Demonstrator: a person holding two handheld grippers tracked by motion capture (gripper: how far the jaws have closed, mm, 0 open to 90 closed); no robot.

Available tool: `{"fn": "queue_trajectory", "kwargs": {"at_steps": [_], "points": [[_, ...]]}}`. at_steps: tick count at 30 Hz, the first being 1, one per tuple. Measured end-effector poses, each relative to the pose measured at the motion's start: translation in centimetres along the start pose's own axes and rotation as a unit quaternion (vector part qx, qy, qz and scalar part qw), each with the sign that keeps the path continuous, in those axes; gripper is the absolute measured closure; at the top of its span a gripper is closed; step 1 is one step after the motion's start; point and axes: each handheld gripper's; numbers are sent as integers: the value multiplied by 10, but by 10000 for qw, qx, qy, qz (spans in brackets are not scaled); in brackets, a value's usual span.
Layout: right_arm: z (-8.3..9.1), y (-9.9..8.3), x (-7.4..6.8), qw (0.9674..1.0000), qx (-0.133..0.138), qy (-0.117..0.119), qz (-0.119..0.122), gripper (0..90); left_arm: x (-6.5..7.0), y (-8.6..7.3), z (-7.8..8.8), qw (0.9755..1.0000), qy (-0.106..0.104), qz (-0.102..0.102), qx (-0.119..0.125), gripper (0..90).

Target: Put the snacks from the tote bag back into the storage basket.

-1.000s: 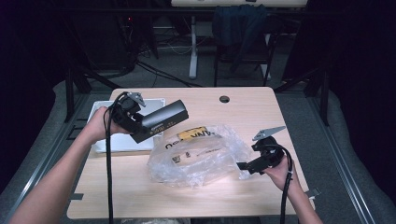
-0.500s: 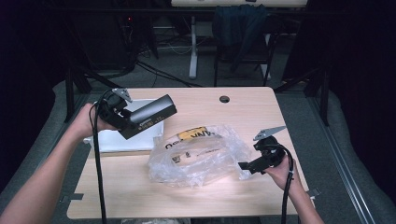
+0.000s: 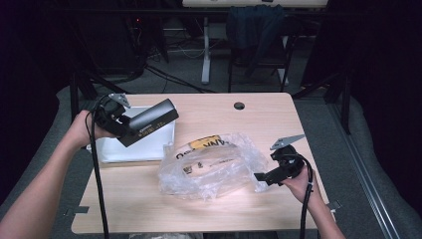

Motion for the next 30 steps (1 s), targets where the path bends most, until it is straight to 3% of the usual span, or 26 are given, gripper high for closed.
{"fn": "queue_trajectory", "kwargs": {"at_steps": [16,30], "points": [[1,0,-1,10000,55,0,15,0,-14,-27,-2,9996,89,281,-17,434],[1,1,0,10000,91,5,16,0,-23,-47,-5,9994,176,296,-20,434]]}}
Point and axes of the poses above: each handheld gripper's, and its own axes: z roughly backward along the jaws, y roughly out of its top, x roughly to its right, and after that the axes turned 10 degrees about -z, right-handed
